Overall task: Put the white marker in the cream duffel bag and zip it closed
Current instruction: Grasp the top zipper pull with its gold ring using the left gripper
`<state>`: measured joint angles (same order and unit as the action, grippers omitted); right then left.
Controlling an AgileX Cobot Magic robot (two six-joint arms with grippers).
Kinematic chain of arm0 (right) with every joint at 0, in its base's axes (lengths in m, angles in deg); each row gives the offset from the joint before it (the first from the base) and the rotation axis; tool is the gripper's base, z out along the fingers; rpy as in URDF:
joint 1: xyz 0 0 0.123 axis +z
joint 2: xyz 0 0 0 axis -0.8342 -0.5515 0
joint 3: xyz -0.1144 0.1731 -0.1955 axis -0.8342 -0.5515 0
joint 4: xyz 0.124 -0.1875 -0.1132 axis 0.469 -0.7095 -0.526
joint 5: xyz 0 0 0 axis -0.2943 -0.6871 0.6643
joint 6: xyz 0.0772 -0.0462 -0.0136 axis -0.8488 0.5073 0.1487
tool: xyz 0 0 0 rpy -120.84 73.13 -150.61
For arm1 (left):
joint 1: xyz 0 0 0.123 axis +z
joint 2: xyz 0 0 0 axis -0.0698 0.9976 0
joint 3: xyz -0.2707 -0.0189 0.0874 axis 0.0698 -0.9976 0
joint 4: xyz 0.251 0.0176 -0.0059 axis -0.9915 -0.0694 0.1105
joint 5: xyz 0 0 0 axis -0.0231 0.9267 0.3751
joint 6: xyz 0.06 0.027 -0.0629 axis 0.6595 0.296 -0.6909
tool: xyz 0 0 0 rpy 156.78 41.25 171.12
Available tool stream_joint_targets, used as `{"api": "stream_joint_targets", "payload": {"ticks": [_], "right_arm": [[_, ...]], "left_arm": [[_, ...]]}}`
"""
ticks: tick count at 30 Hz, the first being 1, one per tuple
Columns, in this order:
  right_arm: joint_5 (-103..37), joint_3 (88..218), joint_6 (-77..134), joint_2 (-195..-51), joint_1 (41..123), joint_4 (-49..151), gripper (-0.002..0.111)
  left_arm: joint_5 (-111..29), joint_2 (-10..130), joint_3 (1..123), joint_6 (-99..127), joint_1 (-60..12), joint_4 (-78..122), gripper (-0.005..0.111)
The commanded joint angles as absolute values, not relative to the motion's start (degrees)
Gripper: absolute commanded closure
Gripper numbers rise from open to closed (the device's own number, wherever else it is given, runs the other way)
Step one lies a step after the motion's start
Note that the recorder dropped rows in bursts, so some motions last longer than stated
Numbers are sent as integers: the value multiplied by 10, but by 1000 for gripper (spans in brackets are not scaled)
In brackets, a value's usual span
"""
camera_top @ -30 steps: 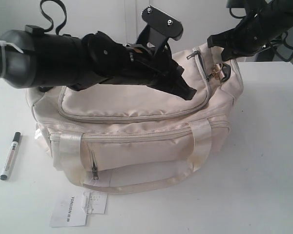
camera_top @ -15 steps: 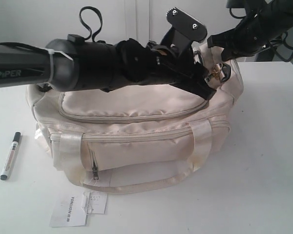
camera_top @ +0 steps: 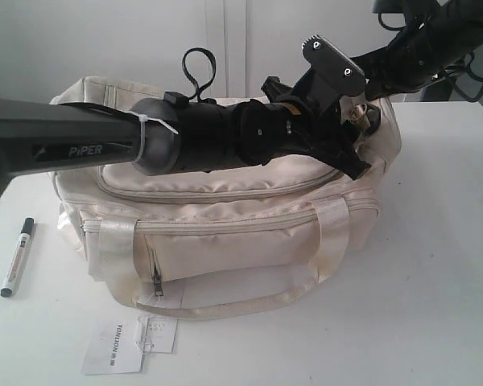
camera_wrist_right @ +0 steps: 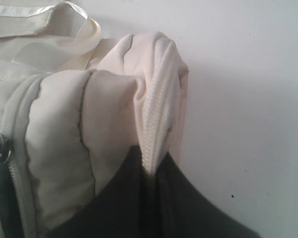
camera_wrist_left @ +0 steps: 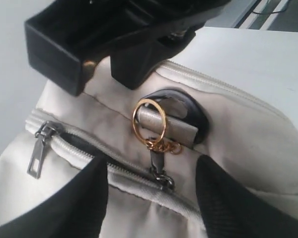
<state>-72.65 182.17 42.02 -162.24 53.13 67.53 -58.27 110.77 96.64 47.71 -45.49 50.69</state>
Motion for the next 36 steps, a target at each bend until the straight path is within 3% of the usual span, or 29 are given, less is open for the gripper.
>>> {"api": "stream_joint_targets", "payload": {"ticks": [1, 28, 31, 36], "right_arm": [[-709, 1825, 419, -1620, 525, 674, 108], [-709, 1825, 419, -1620, 525, 673, 108], [-709, 1825, 419, -1620, 525, 673, 108], [-709, 1825, 419, -1620, 525, 674, 108]], "left_arm": [[-594, 1124, 993, 454, -459, 487, 49], [-645, 1210, 1060, 433, -458, 403, 56], [-657, 1214, 1060, 449, -457, 405, 63], [-657, 1214, 1060, 449, -447, 405, 91]]}}
